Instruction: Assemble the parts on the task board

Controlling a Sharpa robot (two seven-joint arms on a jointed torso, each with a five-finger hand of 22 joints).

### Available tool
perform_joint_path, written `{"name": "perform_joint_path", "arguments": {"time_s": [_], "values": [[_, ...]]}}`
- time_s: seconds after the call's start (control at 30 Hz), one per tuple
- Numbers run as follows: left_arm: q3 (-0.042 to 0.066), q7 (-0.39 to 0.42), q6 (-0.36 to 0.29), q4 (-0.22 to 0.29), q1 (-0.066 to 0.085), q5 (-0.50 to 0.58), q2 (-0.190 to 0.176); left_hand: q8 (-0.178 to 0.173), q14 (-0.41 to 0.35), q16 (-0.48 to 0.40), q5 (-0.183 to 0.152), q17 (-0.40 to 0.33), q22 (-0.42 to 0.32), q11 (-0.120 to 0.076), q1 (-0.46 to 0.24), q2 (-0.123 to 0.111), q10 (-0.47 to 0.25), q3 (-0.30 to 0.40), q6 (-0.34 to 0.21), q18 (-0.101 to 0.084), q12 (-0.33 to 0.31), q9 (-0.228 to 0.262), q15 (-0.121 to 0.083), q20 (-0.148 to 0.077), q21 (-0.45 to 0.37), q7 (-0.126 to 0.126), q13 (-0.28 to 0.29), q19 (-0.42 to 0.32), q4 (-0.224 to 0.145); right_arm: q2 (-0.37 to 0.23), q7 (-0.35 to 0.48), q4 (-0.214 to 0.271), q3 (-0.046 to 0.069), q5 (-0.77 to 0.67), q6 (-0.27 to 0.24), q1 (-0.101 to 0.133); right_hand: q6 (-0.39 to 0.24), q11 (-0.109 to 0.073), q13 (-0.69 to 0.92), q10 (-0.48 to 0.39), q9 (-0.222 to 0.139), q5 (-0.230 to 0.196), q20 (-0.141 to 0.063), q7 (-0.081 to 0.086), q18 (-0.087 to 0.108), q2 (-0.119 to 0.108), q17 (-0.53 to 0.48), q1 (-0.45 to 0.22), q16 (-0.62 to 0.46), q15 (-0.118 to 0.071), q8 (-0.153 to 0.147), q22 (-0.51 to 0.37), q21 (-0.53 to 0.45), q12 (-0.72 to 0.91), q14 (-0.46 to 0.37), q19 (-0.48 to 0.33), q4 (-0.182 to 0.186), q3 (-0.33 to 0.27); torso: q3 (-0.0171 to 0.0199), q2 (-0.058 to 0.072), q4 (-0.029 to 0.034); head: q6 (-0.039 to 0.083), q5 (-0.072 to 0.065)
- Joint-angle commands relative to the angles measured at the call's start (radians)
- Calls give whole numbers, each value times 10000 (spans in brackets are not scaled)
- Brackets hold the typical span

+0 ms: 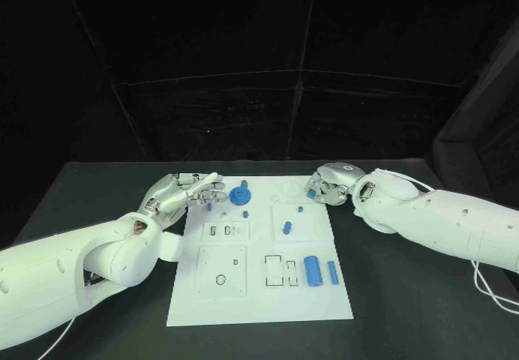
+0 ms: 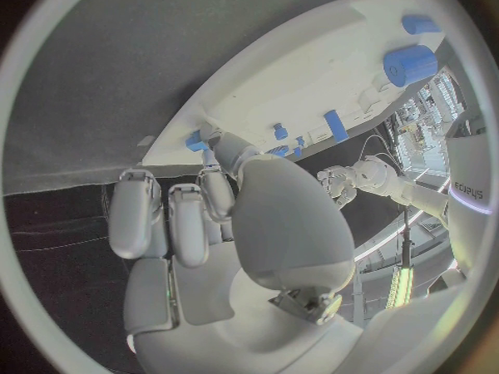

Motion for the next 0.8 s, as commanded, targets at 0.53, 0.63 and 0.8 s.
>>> {"name": "perform_joint_path", "arguments": {"time_s": [0.53,0.63,0.8], "values": [[7,-93,100,25,12,-5,-6,-39,53,-69,48,-12,-14,28,4,78,58,9,50,64,-48,-5,-16,-17,-34,204,-12,67,-56,233,115,-190,-3,-100,266,16,480,68,71,-6,27,-274,28,-57,-98,507,931,-718,-15,69,45,8,-52,106,687,39,723,152,-1,-4,2,-2,29],[7,-105,98,32,12,-5,-12,-40,53,-69,48,-12,-14,29,4,78,58,9,50,64,-48,-5,-16,-17,-34,204,-12,67,-56,254,132,-200,-3,-74,257,16,470,59,81,-2,16,-279,22,-73,-100,619,941,-1007,-11,67,16,13,-54,119,688,44,1037,84,-1,-3,3,-25,24],[7,-124,89,41,12,-5,-16,-42,50,-73,47,-14,-16,31,3,82,54,9,46,63,-52,-6,-15,-16,-35,209,-13,67,-59,282,147,-228,-3,-42,227,17,434,42,80,-14,6,-279,11,-94,-98,729,931,-1292,-19,50,-19,4,-64,118,684,42,1390,34,3,-8,14,-13,8]]}}
